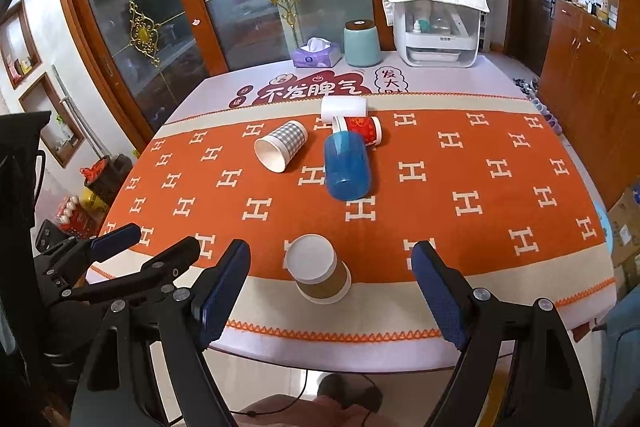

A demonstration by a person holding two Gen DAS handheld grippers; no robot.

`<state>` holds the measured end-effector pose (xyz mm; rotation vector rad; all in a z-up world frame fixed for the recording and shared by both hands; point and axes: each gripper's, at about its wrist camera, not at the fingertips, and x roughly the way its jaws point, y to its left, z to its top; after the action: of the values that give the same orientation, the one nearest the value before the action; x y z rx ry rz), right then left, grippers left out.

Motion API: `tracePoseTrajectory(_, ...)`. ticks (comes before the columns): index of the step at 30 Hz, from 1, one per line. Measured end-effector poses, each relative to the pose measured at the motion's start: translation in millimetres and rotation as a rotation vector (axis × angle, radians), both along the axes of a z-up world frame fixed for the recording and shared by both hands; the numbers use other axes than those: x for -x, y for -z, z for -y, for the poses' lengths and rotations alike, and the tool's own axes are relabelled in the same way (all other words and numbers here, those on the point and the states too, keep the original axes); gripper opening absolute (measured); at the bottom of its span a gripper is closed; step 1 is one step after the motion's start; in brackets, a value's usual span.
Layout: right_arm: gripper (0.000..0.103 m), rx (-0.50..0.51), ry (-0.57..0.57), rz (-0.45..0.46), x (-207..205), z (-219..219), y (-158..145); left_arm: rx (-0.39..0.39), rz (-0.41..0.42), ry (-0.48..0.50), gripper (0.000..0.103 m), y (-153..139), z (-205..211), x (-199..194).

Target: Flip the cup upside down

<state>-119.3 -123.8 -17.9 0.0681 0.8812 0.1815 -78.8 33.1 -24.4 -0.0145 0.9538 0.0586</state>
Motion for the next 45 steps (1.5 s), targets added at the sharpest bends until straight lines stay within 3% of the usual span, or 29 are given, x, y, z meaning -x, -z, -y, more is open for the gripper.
tracePoseTrajectory(45, 0.084, -0.02, 0.001, -0.039, -5, 14, 18, -0.001, -0.02, -0.003, 0.067, 9, 9, -2)
